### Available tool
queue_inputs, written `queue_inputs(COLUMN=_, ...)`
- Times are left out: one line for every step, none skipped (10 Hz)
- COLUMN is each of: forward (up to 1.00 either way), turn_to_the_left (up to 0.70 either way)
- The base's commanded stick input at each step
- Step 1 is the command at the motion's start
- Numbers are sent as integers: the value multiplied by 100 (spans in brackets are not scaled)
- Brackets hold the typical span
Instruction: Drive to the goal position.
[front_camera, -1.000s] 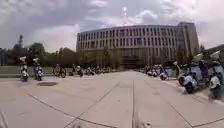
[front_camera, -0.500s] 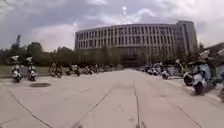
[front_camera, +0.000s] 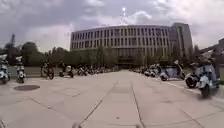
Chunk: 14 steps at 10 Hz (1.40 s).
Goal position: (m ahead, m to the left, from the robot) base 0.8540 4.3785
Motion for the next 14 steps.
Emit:
queue_inputs(forward=70, turn_to_the_left=0)
queue_inputs(forward=70, turn_to_the_left=0)
queue_inputs(forward=70, turn_to_the_left=0)
queue_inputs(forward=70, turn_to_the_left=0)
queue_inputs(forward=70, turn_to_the_left=0)
queue_inputs(forward=70, turn_to_the_left=0)
queue_inputs(forward=70, turn_to_the_left=0)
queue_inputs(forward=70, turn_to_the_left=0)
queue_inputs(forward=70, turn_to_the_left=0)
queue_inputs(forward=70, turn_to_the_left=0)
queue_inputs(forward=70, turn_to_the_left=0)
queue_inputs(forward=70, turn_to_the_left=0)
queue_inputs(forward=70, turn_to_the_left=0)
queue_inputs(forward=70, turn_to_the_left=0)
